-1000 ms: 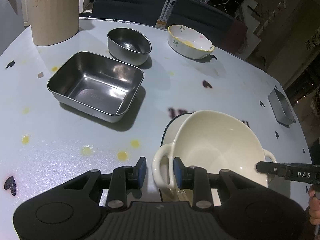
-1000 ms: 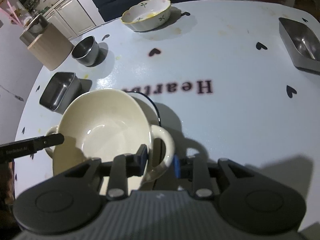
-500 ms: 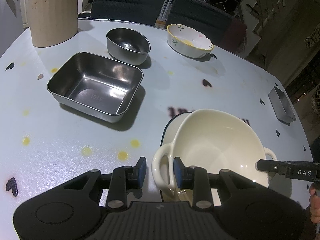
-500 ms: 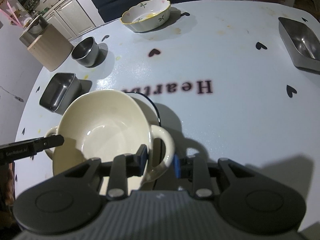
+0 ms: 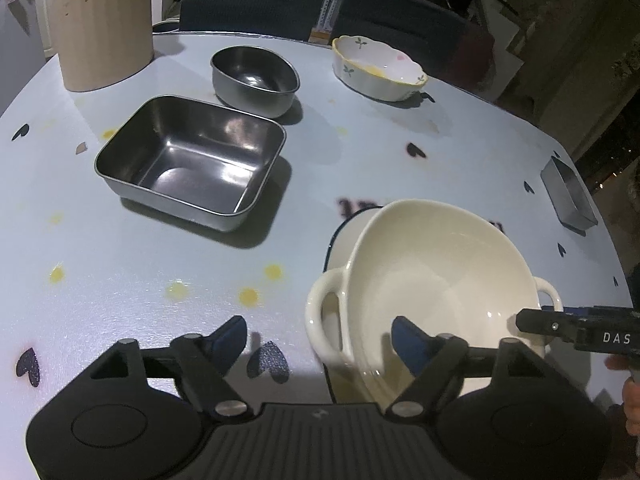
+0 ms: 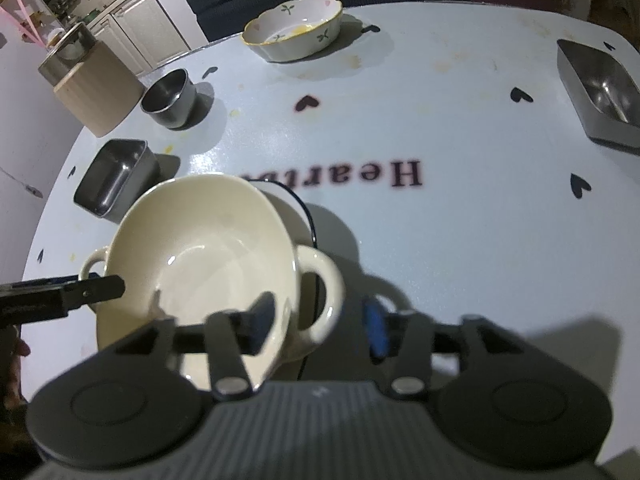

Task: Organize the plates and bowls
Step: 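Move both grippers to the yellow-rimmed floral bowl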

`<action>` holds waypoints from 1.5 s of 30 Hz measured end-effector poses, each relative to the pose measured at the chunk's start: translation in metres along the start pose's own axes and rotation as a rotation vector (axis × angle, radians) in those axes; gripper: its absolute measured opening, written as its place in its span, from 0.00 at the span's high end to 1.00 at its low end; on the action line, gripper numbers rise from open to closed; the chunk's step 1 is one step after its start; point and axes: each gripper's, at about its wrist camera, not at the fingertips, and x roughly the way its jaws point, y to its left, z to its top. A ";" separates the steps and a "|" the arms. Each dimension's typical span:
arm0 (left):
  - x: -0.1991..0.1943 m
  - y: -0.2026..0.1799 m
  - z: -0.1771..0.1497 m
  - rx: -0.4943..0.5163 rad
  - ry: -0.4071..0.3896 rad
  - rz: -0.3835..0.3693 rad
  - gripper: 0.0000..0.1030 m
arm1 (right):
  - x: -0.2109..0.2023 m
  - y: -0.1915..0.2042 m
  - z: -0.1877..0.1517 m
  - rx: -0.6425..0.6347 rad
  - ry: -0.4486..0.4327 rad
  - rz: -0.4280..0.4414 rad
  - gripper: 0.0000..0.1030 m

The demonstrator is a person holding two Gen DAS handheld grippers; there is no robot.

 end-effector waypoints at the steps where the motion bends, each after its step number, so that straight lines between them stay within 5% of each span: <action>1: -0.001 -0.001 -0.001 0.000 -0.001 -0.001 0.17 | 0.000 0.000 0.000 -0.006 -0.004 -0.001 0.38; 3: -0.002 -0.003 -0.001 0.006 -0.010 0.004 0.06 | -0.001 0.001 -0.001 -0.011 -0.016 -0.004 0.31; 10: -0.024 -0.011 0.001 0.011 -0.115 0.000 0.00 | -0.014 -0.001 0.001 -0.026 -0.099 0.010 0.00; 20: -0.059 -0.026 0.027 -0.012 -0.272 0.001 0.00 | -0.059 -0.008 0.017 -0.050 -0.287 0.014 0.00; 28: -0.053 -0.049 0.081 0.045 -0.314 0.005 0.00 | -0.077 -0.027 0.065 -0.070 -0.405 0.014 0.00; 45: 0.053 -0.064 0.217 -0.016 -0.357 0.046 0.00 | -0.022 -0.067 0.227 -0.151 -0.461 0.041 0.02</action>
